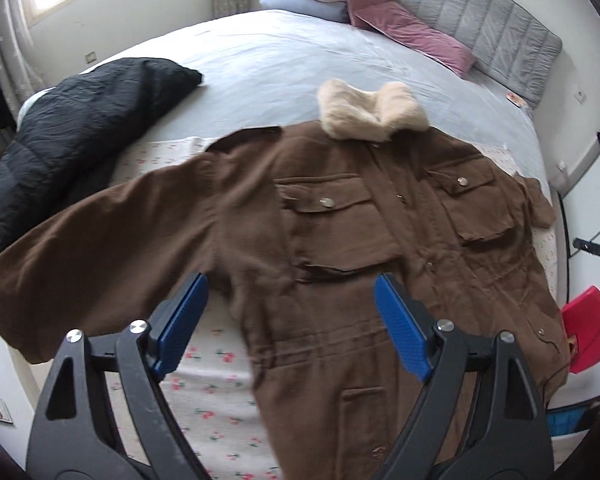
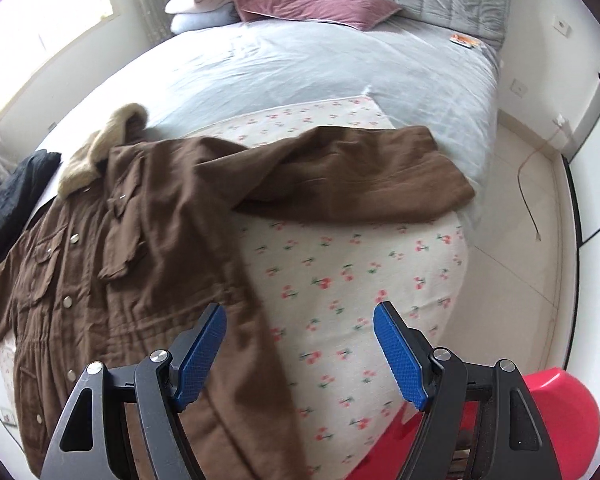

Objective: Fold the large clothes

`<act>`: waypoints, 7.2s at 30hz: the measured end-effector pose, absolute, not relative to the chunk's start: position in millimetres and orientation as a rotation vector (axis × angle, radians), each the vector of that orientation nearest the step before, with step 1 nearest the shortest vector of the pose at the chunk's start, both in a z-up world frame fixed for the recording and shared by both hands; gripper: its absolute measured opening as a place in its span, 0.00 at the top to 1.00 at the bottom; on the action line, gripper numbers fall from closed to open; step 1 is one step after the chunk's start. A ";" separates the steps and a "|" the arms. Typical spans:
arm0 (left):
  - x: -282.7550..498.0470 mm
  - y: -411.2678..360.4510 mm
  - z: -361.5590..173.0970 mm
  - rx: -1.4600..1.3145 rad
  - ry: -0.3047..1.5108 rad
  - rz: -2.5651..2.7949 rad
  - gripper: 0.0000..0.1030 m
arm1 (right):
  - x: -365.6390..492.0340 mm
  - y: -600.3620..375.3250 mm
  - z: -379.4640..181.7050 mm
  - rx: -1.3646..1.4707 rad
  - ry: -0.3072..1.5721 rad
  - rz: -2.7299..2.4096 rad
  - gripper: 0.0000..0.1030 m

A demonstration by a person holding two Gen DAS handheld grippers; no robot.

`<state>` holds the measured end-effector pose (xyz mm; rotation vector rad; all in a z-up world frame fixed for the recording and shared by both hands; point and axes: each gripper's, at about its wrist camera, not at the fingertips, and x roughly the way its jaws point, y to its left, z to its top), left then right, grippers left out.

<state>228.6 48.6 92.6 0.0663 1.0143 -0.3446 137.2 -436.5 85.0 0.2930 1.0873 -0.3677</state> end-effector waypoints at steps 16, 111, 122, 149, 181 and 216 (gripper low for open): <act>244.3 -84.4 -24.7 -0.143 0.971 -0.581 0.17 | 271.9 -621.7 28.3 0.741 0.961 -0.579 0.26; 529.8 -117.9 -4.1 -0.050 0.931 -0.325 0.29 | 503.6 -243.4 69.4 0.131 0.770 0.153 0.39; 528.3 -92.7 -55.8 -0.183 1.054 -0.426 0.72 | 528.4 -272.7 -26.6 0.152 0.970 0.012 0.58; 500.1 -17.6 9.7 -0.023 0.821 -0.410 0.20 | 477.6 -386.7 -13.8 0.014 1.119 0.006 0.37; 469.2 25.4 -2.8 0.022 0.813 -0.262 0.31 | 375.8 -335.2 2.6 -0.102 0.884 -0.213 0.49; 483.1 -40.1 -0.3 -0.142 0.697 -0.226 0.30 | 458.5 -306.9 -3.8 0.178 0.682 -0.134 0.82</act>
